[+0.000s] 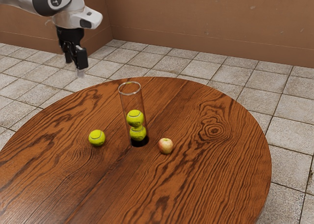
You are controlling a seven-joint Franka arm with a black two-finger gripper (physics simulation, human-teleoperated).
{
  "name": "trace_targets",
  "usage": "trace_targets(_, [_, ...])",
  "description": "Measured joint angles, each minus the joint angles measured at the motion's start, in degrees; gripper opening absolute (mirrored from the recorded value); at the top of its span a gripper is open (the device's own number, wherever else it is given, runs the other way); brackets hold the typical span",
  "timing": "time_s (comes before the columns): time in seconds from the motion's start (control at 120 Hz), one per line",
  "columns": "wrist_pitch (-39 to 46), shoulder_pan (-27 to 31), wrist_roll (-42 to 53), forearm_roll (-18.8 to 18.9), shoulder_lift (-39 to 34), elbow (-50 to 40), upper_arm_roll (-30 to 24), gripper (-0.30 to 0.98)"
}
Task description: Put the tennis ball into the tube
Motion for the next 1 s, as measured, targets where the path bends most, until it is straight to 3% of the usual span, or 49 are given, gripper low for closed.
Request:
trace_targets(0.233, [4.52, 0.63, 5.17, -0.63, 2.73, -7.33, 0.19, 0.69])
trace_targets(0.442, [12.33, 7.54, 7.68, -5.04, 8.19, -11.27, 0.20, 0.69])
trace_targets(1.0, [39.07, 13.57, 10.18, -20.15, 26.21, -14.99, 0.26, 0.69])
